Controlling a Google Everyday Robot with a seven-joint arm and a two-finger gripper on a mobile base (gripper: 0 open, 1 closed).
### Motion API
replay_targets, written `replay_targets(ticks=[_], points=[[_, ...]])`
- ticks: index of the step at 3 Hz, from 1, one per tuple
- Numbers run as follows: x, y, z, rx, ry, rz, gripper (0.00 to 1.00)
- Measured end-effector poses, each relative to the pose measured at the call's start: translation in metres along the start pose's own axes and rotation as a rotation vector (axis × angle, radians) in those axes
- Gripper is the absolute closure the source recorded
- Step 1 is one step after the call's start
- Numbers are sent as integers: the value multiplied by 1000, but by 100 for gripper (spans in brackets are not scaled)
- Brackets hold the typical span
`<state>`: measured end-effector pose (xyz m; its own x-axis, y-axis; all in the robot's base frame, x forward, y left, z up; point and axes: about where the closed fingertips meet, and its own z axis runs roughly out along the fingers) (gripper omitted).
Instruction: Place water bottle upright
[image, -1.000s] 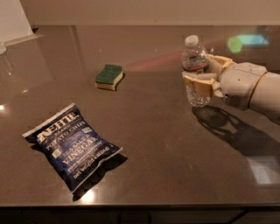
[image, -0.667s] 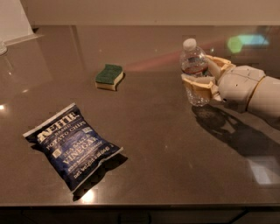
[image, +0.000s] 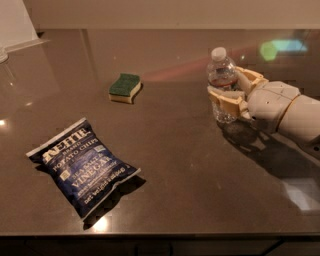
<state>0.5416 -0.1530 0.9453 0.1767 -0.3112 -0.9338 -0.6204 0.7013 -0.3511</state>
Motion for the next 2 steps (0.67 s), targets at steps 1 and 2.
replay_targets(ticks=[1,2], points=[[3,-3,0,26,-23,52,100],[6,-5,0,51,-47,108,100]])
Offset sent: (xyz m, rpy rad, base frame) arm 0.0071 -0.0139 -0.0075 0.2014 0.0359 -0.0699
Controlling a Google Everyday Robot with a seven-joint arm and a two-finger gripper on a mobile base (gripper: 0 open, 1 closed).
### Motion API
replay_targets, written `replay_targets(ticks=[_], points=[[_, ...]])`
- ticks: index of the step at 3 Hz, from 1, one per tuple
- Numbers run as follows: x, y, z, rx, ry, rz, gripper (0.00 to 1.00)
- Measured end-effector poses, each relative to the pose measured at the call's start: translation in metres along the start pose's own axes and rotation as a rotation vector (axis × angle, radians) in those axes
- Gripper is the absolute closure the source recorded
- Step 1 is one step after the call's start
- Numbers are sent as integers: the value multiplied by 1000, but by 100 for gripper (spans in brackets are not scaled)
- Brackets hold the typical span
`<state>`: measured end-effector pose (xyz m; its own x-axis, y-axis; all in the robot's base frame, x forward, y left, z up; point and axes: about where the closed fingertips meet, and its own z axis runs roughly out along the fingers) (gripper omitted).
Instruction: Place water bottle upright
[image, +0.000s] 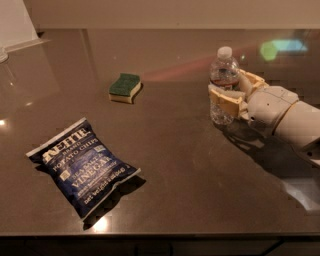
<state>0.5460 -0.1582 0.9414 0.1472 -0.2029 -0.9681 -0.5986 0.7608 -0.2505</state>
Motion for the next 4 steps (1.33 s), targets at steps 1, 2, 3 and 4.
replay_targets(ticks=[1,2,3,4], points=[[4,-3,0,16,-27,56,100],[7,-4,-2,23,-52,93,85],[9,-4,-3,25,-68,114,62],[11,-4,-3,27,-76,125,39]])
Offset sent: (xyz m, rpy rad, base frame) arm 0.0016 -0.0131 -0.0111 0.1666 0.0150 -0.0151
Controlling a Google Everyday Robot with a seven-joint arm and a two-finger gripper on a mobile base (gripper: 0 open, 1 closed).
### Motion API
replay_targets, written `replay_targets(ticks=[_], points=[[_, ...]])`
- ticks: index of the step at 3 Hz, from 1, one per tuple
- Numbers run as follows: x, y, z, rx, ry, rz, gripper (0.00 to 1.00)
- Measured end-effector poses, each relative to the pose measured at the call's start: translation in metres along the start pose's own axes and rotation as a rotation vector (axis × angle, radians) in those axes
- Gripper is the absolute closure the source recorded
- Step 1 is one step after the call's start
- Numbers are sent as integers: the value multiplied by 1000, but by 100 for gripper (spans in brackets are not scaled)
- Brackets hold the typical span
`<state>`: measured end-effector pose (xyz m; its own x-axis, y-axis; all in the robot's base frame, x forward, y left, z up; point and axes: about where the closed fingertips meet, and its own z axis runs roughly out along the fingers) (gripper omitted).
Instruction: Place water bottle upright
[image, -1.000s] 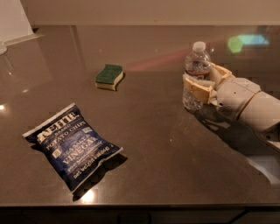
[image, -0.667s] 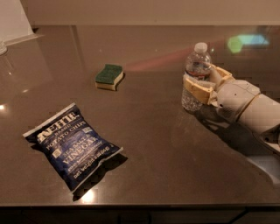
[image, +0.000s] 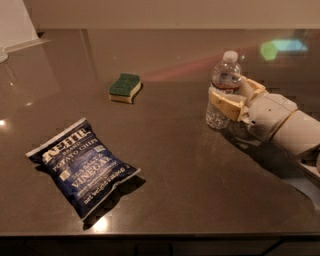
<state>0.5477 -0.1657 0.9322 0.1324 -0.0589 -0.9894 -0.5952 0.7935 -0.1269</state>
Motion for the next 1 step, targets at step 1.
replay_targets(ticks=[1], points=[[5,0,-3,-2,-6,12,15]])
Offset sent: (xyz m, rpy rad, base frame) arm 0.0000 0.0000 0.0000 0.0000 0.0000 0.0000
